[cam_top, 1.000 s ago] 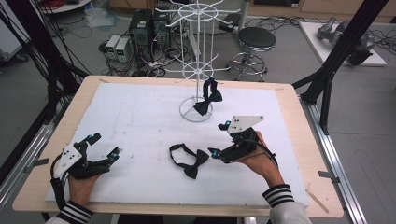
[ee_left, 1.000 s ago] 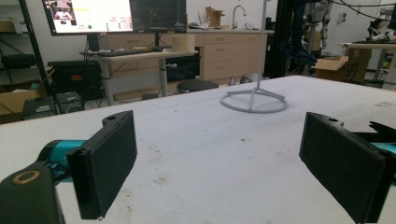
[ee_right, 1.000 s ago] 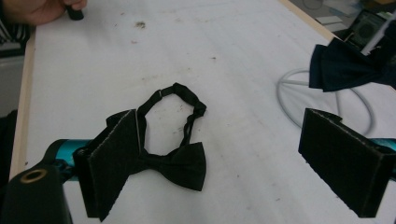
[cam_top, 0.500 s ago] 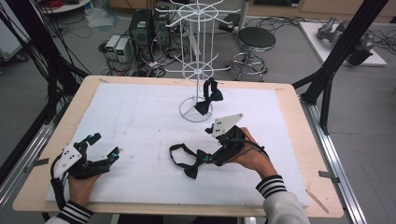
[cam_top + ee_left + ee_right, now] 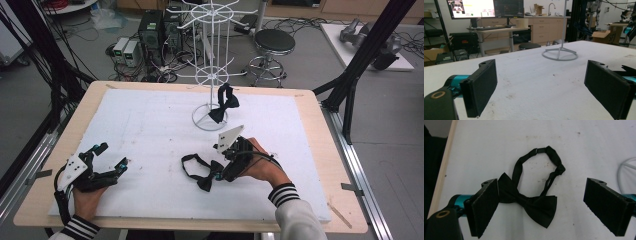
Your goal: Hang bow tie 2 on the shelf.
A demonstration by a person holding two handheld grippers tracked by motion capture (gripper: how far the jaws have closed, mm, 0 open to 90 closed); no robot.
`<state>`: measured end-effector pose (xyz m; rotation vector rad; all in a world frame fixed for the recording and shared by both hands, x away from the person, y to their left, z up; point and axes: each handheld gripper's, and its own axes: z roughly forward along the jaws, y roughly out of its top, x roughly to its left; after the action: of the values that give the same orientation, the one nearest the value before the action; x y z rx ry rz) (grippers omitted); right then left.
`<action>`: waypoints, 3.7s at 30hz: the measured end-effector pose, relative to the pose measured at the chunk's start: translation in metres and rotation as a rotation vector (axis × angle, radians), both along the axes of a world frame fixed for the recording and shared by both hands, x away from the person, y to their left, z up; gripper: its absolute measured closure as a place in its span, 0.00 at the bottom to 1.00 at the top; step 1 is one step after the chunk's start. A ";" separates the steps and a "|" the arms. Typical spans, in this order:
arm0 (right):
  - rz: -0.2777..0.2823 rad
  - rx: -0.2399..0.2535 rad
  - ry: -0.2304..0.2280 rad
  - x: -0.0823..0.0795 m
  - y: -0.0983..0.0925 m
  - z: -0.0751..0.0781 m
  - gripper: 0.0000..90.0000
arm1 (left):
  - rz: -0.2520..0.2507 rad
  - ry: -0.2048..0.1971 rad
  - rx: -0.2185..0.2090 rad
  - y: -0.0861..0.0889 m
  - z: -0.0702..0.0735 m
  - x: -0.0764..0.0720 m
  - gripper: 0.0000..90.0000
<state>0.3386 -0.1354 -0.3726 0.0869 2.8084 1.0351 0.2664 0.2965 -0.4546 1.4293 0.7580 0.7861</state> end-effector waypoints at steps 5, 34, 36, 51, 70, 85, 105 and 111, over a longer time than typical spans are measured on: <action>0.025 -0.047 0.009 0.001 0.006 -0.007 0.15 | 0.000 0.000 -0.002 0.000 0.000 0.000 0.13; 0.119 -0.215 0.021 0.011 0.026 -0.038 0.23 | -0.001 -0.001 -0.009 0.000 0.000 0.000 0.13; 0.112 -0.239 0.023 0.010 0.027 -0.040 0.24 | -0.001 -0.001 -0.009 0.000 0.000 0.000 0.13; 0.136 -0.306 0.034 0.012 0.027 -0.043 0.59 | -0.002 -0.001 -0.010 0.000 0.000 0.000 0.13; 0.123 -0.282 0.093 0.008 0.023 -0.034 0.84 | -0.002 -0.001 -0.010 0.000 0.000 0.000 0.13; 0.080 -0.075 0.067 0.010 0.007 -0.009 0.84 | 0.001 -0.004 -0.011 0.000 0.000 0.000 0.13; -0.036 0.225 0.018 0.008 -0.022 0.024 0.84 | 0.002 -0.004 -0.006 0.000 0.000 0.000 0.13; -0.058 0.275 -0.006 0.008 -0.027 0.029 0.84 | 0.002 -0.004 -0.006 0.000 0.000 0.000 0.13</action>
<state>0.3467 -0.1628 -0.3439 0.1931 2.6235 1.3966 0.2662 0.2964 -0.4548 1.4214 0.7581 0.7870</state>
